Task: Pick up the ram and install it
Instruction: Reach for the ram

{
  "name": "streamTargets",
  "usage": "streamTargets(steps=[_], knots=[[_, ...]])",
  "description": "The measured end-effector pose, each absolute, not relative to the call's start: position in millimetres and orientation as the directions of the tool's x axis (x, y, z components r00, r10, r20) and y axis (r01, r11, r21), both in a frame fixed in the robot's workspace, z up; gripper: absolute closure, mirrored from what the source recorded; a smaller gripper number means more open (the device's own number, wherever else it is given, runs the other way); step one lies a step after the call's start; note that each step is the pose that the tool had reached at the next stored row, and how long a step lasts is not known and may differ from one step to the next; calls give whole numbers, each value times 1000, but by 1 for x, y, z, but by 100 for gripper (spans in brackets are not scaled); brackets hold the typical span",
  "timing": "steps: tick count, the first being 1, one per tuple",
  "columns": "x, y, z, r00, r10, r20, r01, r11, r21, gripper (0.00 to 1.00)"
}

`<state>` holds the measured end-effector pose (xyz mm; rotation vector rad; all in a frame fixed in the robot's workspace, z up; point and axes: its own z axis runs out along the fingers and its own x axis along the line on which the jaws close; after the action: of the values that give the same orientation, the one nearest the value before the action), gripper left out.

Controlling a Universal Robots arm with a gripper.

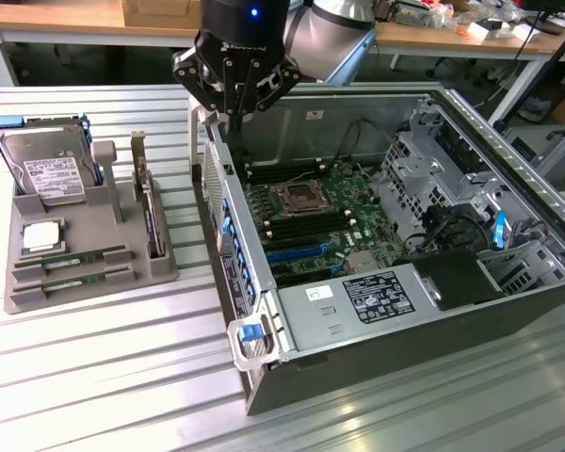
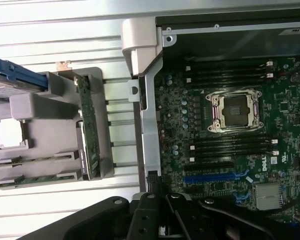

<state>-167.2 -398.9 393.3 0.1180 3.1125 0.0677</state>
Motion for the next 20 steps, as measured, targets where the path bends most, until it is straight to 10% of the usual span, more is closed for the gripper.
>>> streamTargets(steps=[20], knots=[[-180, -399, 393, -997, 76, -24, 75, 996, 44, 89]])
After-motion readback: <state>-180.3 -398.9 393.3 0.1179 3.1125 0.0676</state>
